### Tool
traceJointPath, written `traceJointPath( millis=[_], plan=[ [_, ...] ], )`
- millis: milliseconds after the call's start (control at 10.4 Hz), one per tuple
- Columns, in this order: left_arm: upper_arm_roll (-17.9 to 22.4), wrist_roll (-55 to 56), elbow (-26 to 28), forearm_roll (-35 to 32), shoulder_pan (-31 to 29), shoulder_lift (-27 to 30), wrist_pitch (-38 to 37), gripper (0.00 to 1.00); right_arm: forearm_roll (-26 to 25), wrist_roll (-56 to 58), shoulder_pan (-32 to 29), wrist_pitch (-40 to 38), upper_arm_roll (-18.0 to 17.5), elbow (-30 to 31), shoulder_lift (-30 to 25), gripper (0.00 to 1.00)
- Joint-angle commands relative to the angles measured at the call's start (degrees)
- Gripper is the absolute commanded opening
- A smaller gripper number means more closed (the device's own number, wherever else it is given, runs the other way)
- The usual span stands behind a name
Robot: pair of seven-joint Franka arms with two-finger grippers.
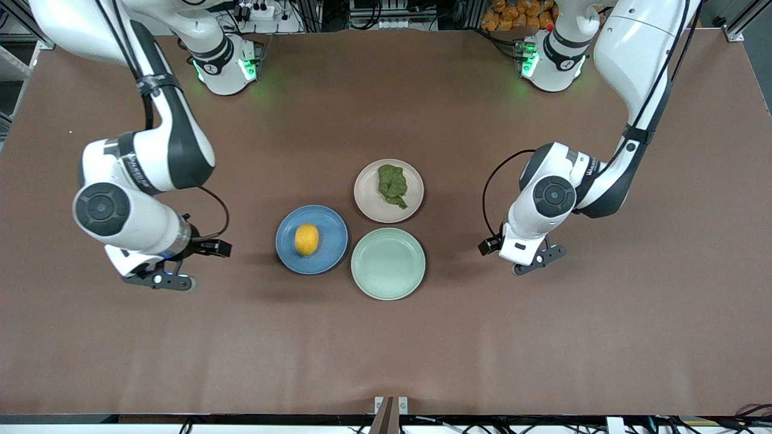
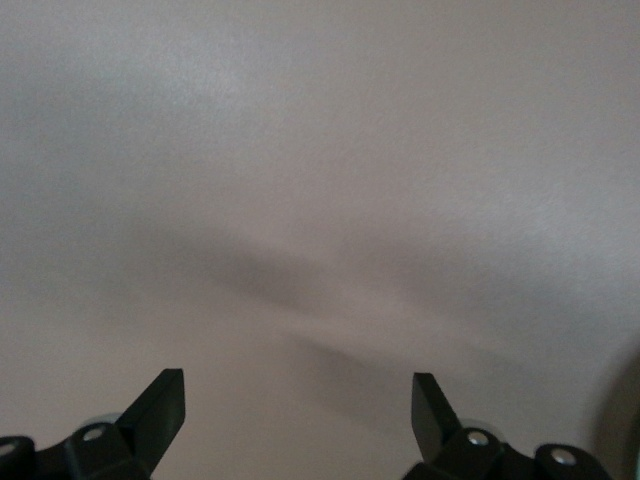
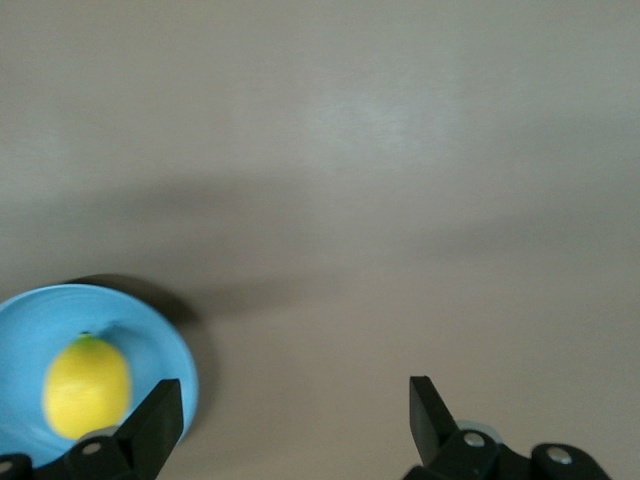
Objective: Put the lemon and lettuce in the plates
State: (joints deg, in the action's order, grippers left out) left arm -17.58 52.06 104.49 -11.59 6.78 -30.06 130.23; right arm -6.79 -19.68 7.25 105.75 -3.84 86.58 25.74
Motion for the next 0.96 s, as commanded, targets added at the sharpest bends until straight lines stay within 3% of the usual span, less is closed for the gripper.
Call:
traceJointPath(
  millis=[0, 192, 479, 863],
  plan=[
    [-0.53, -6.76, 5.45, -1.33, -0.8, 4.82, -0.59, 1.0, 1.25, 6.3, -2.75, -0.1, 1.72, 4.64, -4.99, 1.0],
    [2.26, -20.0, 9.66, -0.2, -1.41, 9.64, -0.59, 1.0, 1.25, 7.37, -4.86, -1.67, 2.17, 5.35, -8.15, 1.0],
    [8.24, -35.85, 12.05, 8.57, -0.71, 14.66, -2.07, 1.0, 1.25, 7.99, -6.28, -4.66, 2.26, 5.62, -13.25, 1.0],
    [8.88, -36.59, 11.18, 13.5, -2.99, 23.0, -7.62, 1.0, 1.34, 10.0, -7.07, -11.07, 2.34, 5.53, -20.1, 1.0]
  ],
)
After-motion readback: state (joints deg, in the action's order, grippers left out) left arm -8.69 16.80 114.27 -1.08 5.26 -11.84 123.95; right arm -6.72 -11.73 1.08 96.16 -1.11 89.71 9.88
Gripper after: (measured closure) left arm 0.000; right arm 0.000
